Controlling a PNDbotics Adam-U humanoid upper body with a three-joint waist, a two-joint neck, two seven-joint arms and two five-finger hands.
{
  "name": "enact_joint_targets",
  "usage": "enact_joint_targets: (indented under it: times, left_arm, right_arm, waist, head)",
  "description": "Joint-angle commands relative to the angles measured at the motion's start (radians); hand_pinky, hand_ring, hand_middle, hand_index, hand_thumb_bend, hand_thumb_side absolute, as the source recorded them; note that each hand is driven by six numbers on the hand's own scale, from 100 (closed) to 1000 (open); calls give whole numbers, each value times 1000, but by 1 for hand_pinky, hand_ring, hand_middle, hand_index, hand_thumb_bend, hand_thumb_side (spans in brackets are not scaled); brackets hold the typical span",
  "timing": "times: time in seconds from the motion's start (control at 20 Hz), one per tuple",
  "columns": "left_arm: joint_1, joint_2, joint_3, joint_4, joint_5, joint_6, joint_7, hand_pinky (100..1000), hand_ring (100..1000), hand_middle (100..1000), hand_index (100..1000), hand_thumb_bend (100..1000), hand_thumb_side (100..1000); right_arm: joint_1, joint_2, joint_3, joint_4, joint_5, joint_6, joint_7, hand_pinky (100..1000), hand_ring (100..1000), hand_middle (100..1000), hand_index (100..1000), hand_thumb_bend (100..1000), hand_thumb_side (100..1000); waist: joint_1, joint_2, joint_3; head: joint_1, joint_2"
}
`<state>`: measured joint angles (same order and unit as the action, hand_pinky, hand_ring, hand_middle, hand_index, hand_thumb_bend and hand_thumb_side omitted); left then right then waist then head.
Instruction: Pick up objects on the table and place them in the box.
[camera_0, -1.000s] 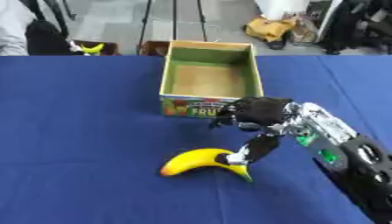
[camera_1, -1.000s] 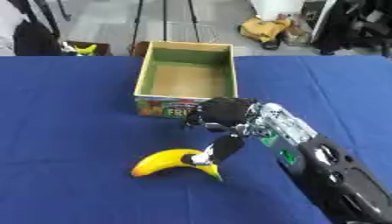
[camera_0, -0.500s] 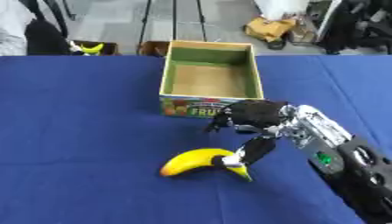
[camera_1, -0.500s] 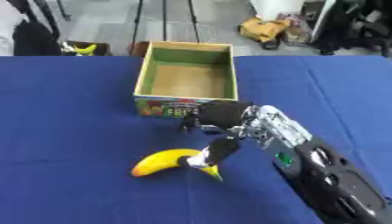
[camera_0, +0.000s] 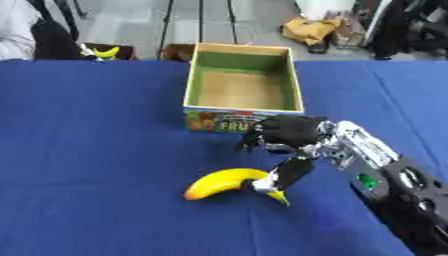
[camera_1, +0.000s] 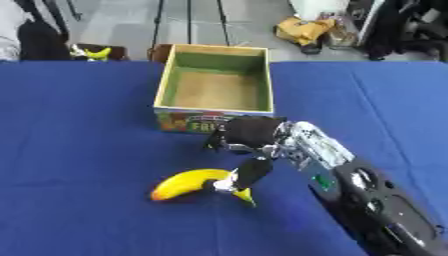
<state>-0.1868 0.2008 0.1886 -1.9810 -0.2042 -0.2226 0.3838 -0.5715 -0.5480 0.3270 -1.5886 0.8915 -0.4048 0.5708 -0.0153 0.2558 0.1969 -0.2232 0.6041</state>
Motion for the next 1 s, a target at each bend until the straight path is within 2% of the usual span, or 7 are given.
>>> enact_joint_targets:
  times: [0.05,0.65,1.0]
  left_arm:
    - [-13,6,4,-19,-5,2,-2,432,414,481,638,100,1000]
    - [-16,1,3,-19,-7,0,-5,432,413,481,638,100,1000]
    - [-17,-1,3,-19,-7,1,-5,432,413,481,638,100,1000]
  right_arm:
    - [-18,-2,-6,0,6,-5,4,715,794,619,888,347,968]
    - [-22,10,-8,20,8,-7,14,717,789,616,910,327,947]
    - [-22,15,-11,23,1,0,14,717,781,603,892,317,916]
  waist:
    - [2,-10,3]
    - [5,3,5]
    - [5,6,3]
  head:
    - [-4,-13]
    - [-9,-19]
    - [-8,-20]
